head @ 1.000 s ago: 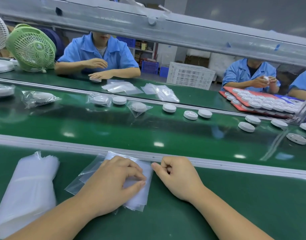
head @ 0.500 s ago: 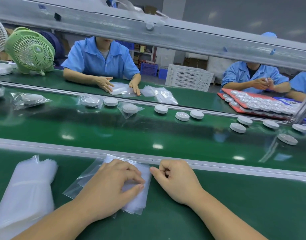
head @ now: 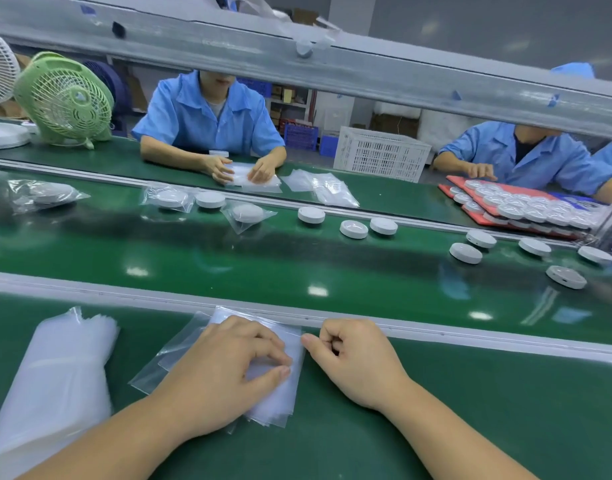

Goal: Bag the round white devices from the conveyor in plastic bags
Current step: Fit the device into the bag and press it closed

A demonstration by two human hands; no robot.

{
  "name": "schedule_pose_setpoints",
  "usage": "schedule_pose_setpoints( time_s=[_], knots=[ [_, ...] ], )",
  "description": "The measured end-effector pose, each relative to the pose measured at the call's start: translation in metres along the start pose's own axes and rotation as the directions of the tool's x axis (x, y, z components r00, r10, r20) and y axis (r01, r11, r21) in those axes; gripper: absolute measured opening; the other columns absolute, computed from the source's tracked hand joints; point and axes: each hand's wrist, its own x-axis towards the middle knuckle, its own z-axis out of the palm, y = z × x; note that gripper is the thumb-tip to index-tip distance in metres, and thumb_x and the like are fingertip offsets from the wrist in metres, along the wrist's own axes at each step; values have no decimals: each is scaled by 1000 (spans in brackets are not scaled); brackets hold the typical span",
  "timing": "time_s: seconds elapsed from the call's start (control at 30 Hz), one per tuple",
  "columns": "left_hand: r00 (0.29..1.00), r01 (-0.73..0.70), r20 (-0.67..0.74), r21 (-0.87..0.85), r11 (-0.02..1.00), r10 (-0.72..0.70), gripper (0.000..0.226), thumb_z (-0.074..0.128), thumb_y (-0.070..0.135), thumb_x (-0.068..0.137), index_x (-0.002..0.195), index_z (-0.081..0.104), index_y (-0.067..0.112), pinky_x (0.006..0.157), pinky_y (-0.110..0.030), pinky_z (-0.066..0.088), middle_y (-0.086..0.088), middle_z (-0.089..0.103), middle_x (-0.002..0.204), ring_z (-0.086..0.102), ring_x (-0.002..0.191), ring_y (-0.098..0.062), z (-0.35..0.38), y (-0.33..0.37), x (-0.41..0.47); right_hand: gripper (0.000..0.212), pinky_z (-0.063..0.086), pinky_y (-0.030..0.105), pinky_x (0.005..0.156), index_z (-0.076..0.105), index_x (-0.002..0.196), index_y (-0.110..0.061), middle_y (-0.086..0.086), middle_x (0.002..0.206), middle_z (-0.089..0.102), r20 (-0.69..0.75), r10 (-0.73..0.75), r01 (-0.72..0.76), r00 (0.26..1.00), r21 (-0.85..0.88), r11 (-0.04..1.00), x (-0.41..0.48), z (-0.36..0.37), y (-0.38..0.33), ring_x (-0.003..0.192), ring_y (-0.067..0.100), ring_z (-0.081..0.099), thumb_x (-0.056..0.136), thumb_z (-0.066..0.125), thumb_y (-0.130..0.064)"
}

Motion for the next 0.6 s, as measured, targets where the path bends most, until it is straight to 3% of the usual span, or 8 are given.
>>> schedule_pose_setpoints(
  time_s=[0.6],
  knots=[
    [1000,4,4,-5,1000,-4,37,44,77,83,101,68,56,105,-30,33,43,51,114,38,119,13,-1,1,-1,49,28,21,51,43,61,-26,-18,60,53,15,-25,26,1000,-33,999,-1,-1,-2,58,13,46,88,49,-66]
  ],
)
